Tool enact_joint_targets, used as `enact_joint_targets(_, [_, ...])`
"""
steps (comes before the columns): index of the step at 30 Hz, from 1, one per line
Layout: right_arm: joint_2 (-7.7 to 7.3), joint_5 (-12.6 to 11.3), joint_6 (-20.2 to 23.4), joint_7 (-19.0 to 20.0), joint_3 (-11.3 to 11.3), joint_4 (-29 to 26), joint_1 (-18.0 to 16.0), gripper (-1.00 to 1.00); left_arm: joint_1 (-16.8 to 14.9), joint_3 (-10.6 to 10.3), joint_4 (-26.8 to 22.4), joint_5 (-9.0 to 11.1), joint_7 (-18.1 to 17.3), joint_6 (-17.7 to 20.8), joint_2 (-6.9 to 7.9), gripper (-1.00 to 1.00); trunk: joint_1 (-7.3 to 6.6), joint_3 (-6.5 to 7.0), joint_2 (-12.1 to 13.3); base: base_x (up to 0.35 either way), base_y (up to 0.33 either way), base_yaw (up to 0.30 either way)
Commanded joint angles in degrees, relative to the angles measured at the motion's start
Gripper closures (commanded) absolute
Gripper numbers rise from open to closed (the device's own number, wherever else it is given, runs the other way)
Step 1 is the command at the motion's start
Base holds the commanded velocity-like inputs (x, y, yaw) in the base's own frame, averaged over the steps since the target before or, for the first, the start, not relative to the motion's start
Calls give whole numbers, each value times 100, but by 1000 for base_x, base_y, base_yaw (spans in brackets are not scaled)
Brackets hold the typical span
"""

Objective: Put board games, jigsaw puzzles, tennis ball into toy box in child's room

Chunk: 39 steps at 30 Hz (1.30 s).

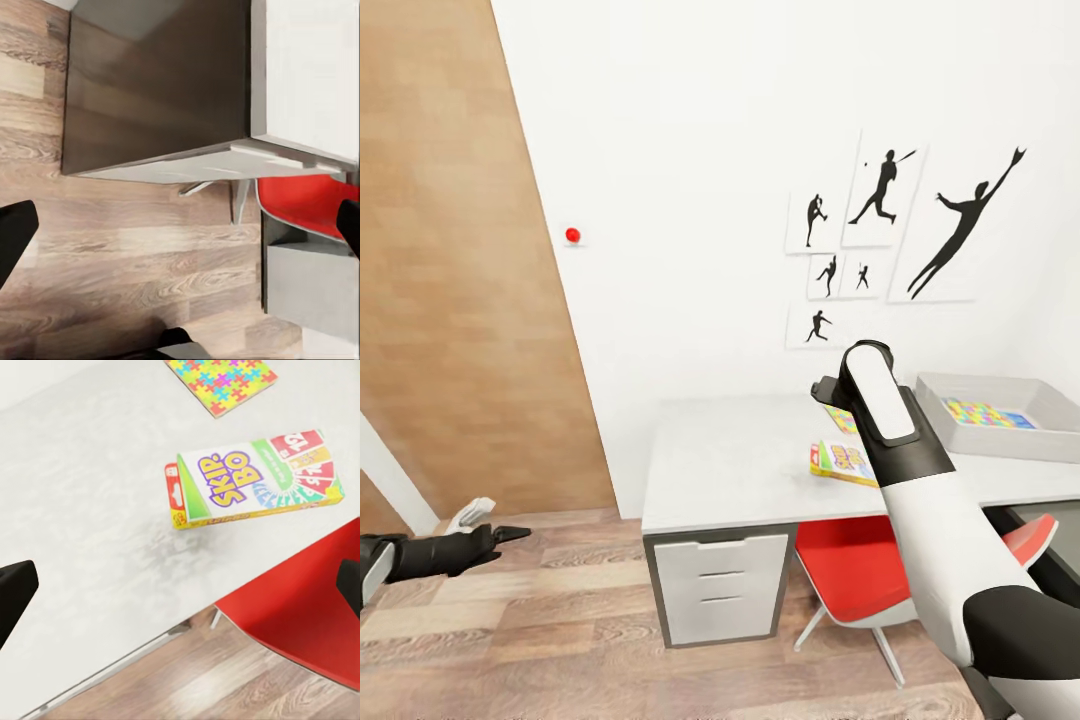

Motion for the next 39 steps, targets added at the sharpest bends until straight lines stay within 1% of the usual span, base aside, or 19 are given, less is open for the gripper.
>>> enact_joint_targets(1, [1, -50, 50, -59, 3, -2, -8, -100, -7, 107, -5, -52, -375, 131, 9, -100, 4, -23, -14, 0, 0, 0])
enact_joint_targets(2, [2, -49, 49, -59, 3, -2, -8, -100, -7, 130, -6, -53, -534, 176, 14, -100, 4, -33, -14, 0, 0, 0])
enact_joint_targets(5, [7, -48, 27, -60, 4, -8, -8, -100, -7, 195, -14, -55, -1326, 450, 52, -100, 4, -61, -14, 0, 0, 0])
enact_joint_targets(7, [7, -46, 0, -61, 5, -9, -8, -100, -7, 203, -16, -55, -1592, 534, 88, -100, 4, -79, -14, 0, 0, 0])
enact_joint_targets(9, [7, -39, -28, -65, 9, -12, -8, -100, -7, 206, -17, -60, -1763, 573, 113, -100, 4, -92, -14, 0, 0, 0])
enact_joint_targets(11, [10, -35, -50, -67, 10, -20, -6, -100, -7, 208, -18, -62, -1853, 595, 130, -100, 4, -98, -14, 0, 0, 0])
enact_joint_targets(16, [8, -31, -79, -64, 12, -25, 7, -100, -7, 209, -13, -63, -1928, 621, 162, -100, 4, -105, -14, 30, 79, -70])
enact_joint_targets(25, [2, -30, -73, -56, -63, -11, 10, -100, -7, 210, -10, -57, -1950, 611, 180, -100, 4, -123, -14, 47, 88, -246])
enact_joint_targets(31, [2, -30, -69, -52, -74, -10, 10, -100, -7, 211, -10, -56, -1953, 605, 194, -100, 4, -143, -14, 48, 166, -269])
enact_joint_targets(35, [4, -30, -69, -51, -71, -7, 10, -100, -7, 217, -10, -54, -2012, 599, 263, -100, 4, -162, -14, 17, 59, -236])
enact_joint_targets(39, [6, -30, -69, -51, -65, -9, 10, -100, -7, 293, -8, -54, -2135, 609, 386, -100, 4, -169, -14, 102, 158, -80])
